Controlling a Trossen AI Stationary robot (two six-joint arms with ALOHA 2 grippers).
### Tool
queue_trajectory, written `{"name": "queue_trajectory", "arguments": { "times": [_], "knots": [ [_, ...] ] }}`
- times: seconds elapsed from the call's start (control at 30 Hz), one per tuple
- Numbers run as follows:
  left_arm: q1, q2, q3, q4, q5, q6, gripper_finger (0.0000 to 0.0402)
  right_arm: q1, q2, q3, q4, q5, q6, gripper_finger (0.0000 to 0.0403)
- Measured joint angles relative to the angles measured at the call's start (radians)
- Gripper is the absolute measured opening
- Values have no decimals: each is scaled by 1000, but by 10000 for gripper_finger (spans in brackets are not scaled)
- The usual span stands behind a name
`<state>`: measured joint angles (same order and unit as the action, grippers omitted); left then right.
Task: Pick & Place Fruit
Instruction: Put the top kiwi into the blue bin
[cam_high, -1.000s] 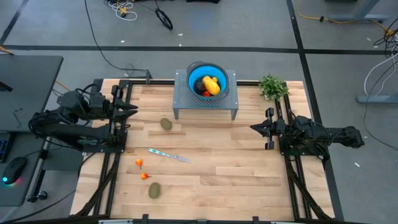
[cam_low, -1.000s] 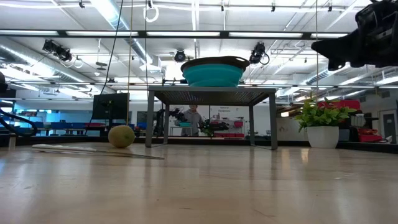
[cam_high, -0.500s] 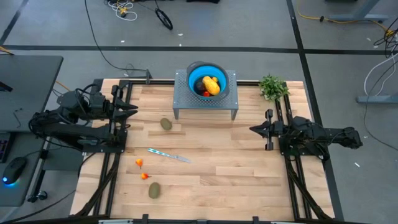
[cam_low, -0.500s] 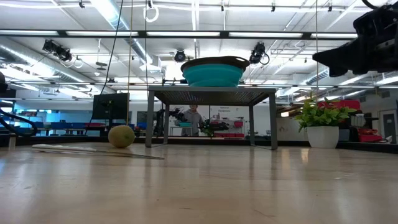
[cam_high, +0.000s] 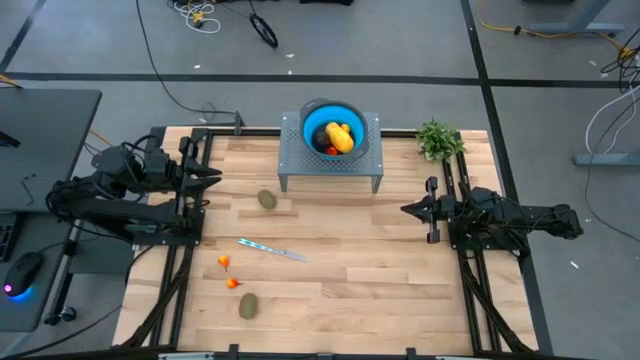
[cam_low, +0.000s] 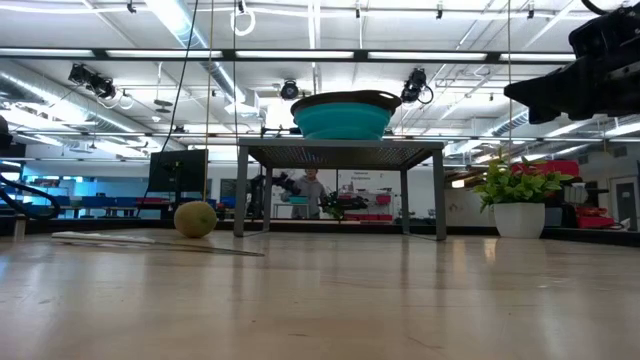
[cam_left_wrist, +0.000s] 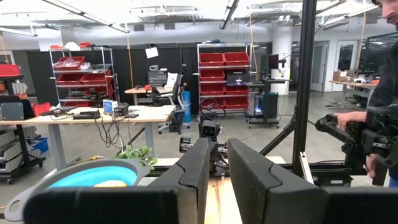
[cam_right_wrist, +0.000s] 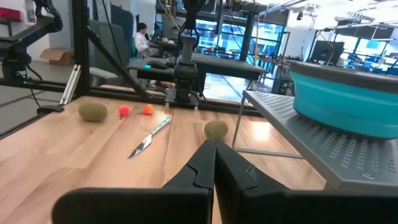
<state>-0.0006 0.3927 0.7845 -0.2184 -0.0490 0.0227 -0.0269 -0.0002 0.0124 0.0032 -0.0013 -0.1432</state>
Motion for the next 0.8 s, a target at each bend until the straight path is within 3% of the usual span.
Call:
{"name": "queue_trajectory", "arguments": {
  "times": [0.17, 0.8],
  "knots": [
    [0, 0, 0, 0, 0, 0, 68, 0, 0, 0, 0, -1, 76, 7],
    [0, 0, 0, 0, 0, 0, 68, 0, 0, 0, 0, -1, 76, 7]
  ]
}}
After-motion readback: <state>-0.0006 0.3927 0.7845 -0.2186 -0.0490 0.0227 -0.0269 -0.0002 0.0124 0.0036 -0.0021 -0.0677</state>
